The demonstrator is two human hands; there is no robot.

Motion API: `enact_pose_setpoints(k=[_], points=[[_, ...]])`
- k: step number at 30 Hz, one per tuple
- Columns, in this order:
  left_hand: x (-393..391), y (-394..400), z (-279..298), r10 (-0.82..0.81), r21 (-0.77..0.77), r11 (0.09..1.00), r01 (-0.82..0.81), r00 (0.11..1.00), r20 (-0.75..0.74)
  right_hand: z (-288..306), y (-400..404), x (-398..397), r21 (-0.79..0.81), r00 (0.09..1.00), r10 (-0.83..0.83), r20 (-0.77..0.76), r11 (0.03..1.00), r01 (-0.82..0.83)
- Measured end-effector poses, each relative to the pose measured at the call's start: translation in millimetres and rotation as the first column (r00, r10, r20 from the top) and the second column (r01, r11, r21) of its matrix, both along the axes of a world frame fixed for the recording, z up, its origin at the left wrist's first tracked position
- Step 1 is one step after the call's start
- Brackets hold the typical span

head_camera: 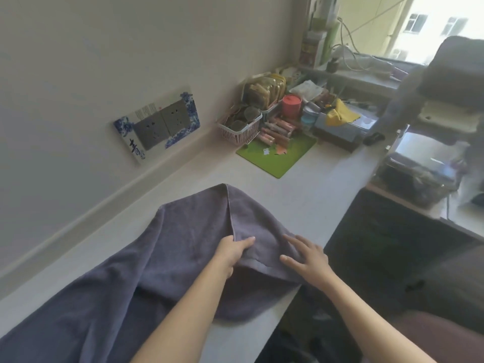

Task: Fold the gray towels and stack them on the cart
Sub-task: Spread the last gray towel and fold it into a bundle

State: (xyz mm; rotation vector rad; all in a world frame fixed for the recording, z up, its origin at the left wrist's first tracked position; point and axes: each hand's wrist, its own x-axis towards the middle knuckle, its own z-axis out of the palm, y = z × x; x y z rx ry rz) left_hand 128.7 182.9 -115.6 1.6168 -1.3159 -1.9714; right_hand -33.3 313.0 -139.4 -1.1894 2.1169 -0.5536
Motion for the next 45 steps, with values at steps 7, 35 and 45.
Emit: enact_pose_setpoints(k=[7,35,45], points=[[-5.8,-21.3,42.5,0.245,-0.001,0.967,-0.255,0.929,-0.276,23.8,1.2,27.5,-0.199,0.994,-0.001,0.109,0.980,0.023],[-86.7,-139.9,125.0,0.448,0.122,0.891,-0.436,0.810,-0.378,146.3,-95.2,-41.5,-0.195,0.822,0.033,0.569,0.976,0.095],[-207.2,-216.4,140.1,0.420,0.147,0.905,-0.398,0.784,-0.457,178.0,-128.3,-187.9,-0.136,0.703,-0.043,0.709,0.971,0.197]])
